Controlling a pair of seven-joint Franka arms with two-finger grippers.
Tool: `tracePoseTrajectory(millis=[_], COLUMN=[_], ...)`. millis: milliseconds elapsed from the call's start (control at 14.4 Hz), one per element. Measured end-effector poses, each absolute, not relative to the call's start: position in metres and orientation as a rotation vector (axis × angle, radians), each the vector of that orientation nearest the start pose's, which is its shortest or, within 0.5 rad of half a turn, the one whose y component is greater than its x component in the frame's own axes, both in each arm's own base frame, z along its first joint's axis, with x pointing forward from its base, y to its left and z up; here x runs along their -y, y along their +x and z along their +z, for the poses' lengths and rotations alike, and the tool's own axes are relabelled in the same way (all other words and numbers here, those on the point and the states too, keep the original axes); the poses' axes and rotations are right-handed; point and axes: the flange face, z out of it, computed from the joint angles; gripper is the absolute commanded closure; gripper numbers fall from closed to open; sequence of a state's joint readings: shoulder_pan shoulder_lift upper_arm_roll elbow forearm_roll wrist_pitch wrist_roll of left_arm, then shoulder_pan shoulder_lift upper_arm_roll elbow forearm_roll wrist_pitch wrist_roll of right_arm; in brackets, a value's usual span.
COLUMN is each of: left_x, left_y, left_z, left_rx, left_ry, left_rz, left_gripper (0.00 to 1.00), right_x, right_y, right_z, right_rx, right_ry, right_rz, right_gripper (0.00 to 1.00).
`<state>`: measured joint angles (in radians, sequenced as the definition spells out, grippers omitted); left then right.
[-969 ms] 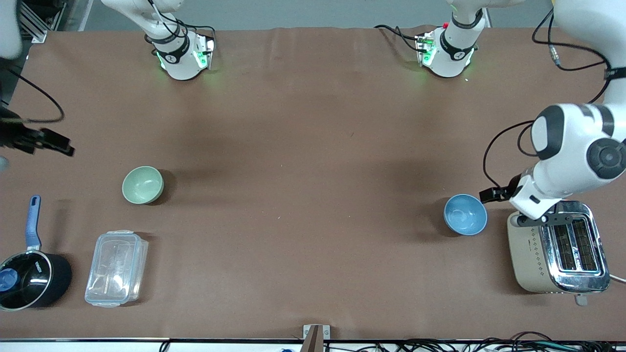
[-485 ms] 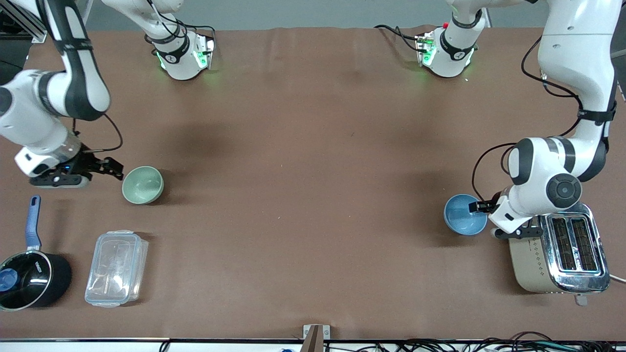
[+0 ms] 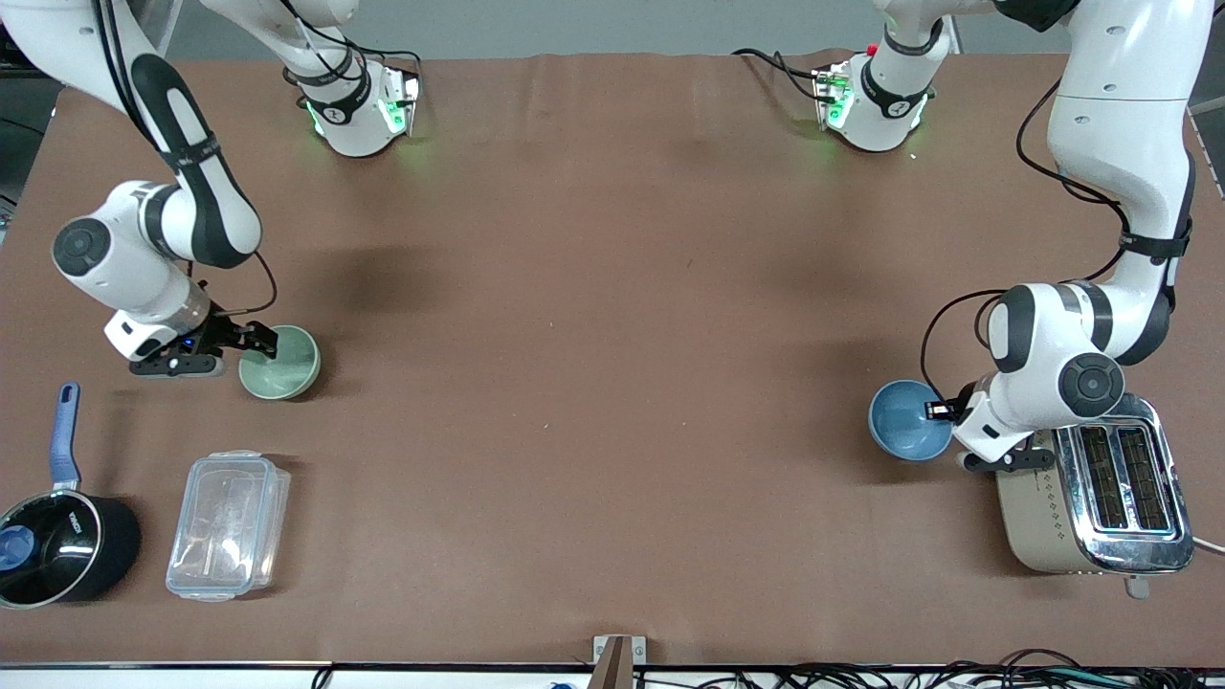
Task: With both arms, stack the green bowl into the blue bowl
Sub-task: 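Grasp the green bowl with the right gripper while the left gripper grasps the blue bowl, then carry the green bowl and blue bowl toward each other at table center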
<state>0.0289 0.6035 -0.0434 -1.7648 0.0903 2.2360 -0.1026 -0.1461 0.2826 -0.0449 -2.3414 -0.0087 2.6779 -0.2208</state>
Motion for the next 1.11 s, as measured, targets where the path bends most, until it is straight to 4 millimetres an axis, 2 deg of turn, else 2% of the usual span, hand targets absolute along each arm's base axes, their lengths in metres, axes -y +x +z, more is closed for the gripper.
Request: tracePoseTrajectory(millis=[69, 208, 346, 415, 554, 692, 762, 900, 1108], left_x=[0.006, 0.012, 0.027, 0.045, 0.1, 0.173, 0.211, 0.29, 0.394], left_y=[0.649, 0.654, 0.658, 0.658, 0.655, 0.643, 0.633, 0.605, 0.558], left_z=[0.214, 0.228, 0.246, 0.259, 0.291, 0.322, 0.33, 0.331, 0.304], left_rx=[0.05, 0.038, 0.02, 0.016, 0.037, 0.113, 0.153, 0.203, 0.212], left_ry=[-3.087, -3.094, -3.109, -3.125, -3.158, -3.194, -3.21, -3.227, -3.222], left_rz=[0.19, 0.161, 0.115, 0.097, 0.103, 0.123, 0.137, 0.176, 0.251], left_gripper=[1.0, 1.0, 1.0, 1.0, 1.0, 1.0, 1.0, 1.0, 1.0], right_x=[0.099, 0.099, 0.099, 0.1, 0.103, 0.114, 0.118, 0.12, 0.121], right_y=[0.513, 0.512, 0.513, 0.513, 0.515, 0.517, 0.52, 0.534, 0.557], right_z=[0.21, 0.202, 0.203, 0.203, 0.205, 0.209, 0.213, 0.234, 0.282], right_rx=[0.063, 0.064, 0.063, 0.063, 0.04, -0.008, -0.041, -0.073, -0.076], right_ry=[-3.167, -3.166, -3.167, -3.167, -3.168, -3.167, -3.154, -3.115, -3.075], right_rz=[-0.072, -0.057, -0.061, -0.064, -0.071, -0.053, -0.013, 0.112, 0.225], right_gripper=[0.19, 0.45, 0.8, 1.0, 1.0, 1.0, 1.0, 1.0, 1.0])
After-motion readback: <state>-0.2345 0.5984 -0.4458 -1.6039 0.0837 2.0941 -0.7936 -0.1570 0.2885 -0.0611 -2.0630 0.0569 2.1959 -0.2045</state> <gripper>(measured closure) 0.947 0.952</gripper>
